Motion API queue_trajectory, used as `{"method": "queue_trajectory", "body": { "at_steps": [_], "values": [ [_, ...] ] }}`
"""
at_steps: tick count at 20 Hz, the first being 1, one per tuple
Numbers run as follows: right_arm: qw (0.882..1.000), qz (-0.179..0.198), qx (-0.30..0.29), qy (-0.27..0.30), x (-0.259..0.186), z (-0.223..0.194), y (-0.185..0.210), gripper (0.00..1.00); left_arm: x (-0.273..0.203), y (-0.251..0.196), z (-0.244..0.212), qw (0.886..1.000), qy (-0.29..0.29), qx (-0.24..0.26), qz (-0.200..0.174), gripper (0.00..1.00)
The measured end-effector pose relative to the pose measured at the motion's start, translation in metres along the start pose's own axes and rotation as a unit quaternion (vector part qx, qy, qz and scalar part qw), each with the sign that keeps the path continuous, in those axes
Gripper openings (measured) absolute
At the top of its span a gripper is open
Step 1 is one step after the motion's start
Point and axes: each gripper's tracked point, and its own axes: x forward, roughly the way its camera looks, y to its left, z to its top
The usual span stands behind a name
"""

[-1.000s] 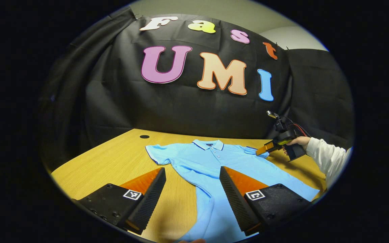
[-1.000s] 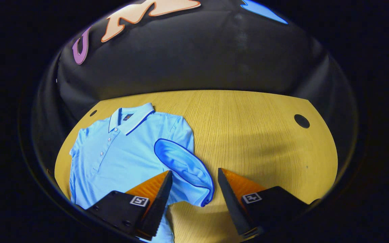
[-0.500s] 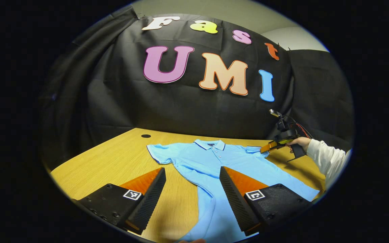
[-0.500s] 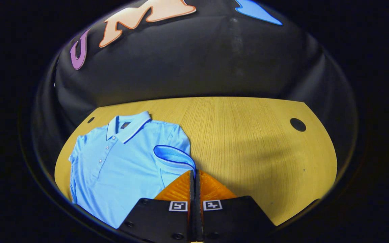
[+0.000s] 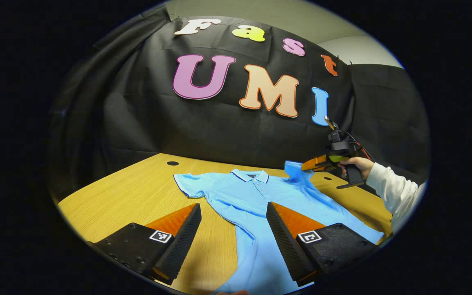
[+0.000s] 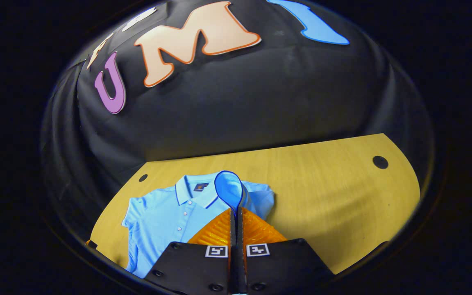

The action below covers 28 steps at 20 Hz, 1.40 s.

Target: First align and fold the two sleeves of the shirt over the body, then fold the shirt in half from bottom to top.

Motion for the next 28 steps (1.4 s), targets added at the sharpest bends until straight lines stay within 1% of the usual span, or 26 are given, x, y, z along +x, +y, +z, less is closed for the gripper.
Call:
{"method": "queue_trajectory", "body": {
  "at_steps": [4,6,8,9,10,11,12,14,15,16,17,18,19,20,21,22,24,26,28],
  "values": [
    [0.999,0.037,-0.019,0.022,0.021,-0.032,0.051,0.02,-0.002,0.006,0.002,1.000,0.000,-0.001,0.004,0.95],
    [0.998,0.050,-0.033,0.034,0.029,-0.049,0.068,0.02,-0.003,0.011,0.002,1.000,0.000,-0.001,0.010,0.95],
    [0.996,0.070,-0.036,0.041,0.033,-0.061,0.085,0.02,-0.006,0.013,0.002,1.000,0.002,0.002,0.015,0.95],
    [0.995,0.078,-0.038,0.043,0.033,-0.064,0.090,0.09,-0.009,0.015,0.003,1.000,0.001,0.005,0.018,0.95],
    [0.994,0.095,-0.038,0.042,0.031,-0.068,0.100,0.09,-0.010,0.016,0.004,1.000,0.000,0.007,0.021,0.95],
    [0.993,0.107,-0.039,0.044,0.030,-0.071,0.106,0.14,-0.010,0.017,0.004,1.000,-0.001,0.007,0.023,0.95],
    [0.991,0.117,-0.046,0.048,0.024,-0.076,0.113,0.22,-0.010,0.018,0.006,1.000,-0.001,0.006,0.023,0.95],
    [0.987,0.135,-0.069,0.048,0.011,-0.081,0.126,0.60,-0.007,0.021,0.008,1.000,0.002,-0.003,0.023,0.95],
    [0.986,0.137,-0.082,0.043,0.003,-0.083,0.129,0.79,-0.003,0.025,0.007,1.000,0.009,-0.009,0.027,0.95],
    [0.985,0.141,-0.090,0.037,-0.005,-0.088,0.132,0.96,0.001,0.030,0.007,0.999,0.014,-0.014,0.033,0.95],
    [0.985,0.143,-0.094,0.034,-0.013,-0.092,0.134,0.93,0.003,0.034,0.007,0.999,0.019,-0.018,0.038,0.95],
    [0.984,0.146,-0.097,0.032,-0.023,-0.097,0.135,0.93,0.007,0.039,0.008,0.999,0.026,-0.020,0.041,0.95],
    [0.983,0.149,-0.099,0.031,-0.032,-0.101,0.135,0.98,0.011,0.044,0.012,0.998,0.031,-0.022,0.044,0.95],
    [0.983,0.150,-0.104,0.026,-0.042,-0.103,0.135,0.98,0.015,0.048,0.013,0.998,0.036,-0.024,0.044,0.96],
    [0.982,0.147,-0.113,0.019,-0.051,-0.104,0.132,0.94,0.021,0.053,0.013,0.998,0.043,-0.028,0.044,0.95],
    [0.982,0.141,-0.124,0.007,-0.061,-0.105,0.128,0.98,0.028,0.059,0.012,0.997,0.053,-0.029,0.045,0.95],
    [0.980,0.136,-0.141,-0.018,-0.085,-0.106,0.124,0.98,0.043,0.074,0.002,0.994,0.088,-0.025,0.052,0.95],
    [0.979,0.133,-0.151,-0.029,-0.109,-0.113,0.118,0.98,0.057,0.091,-0.009,0.990,0.127,-0.026,0.057,0.95],
    [0.979,0.127,-0.157,-0.041,-0.131,-0.116,0.111,0.98,0.073,0.104,-0.009,0.987,0.147,-0.032,0.054,0.96]
  ]
}}
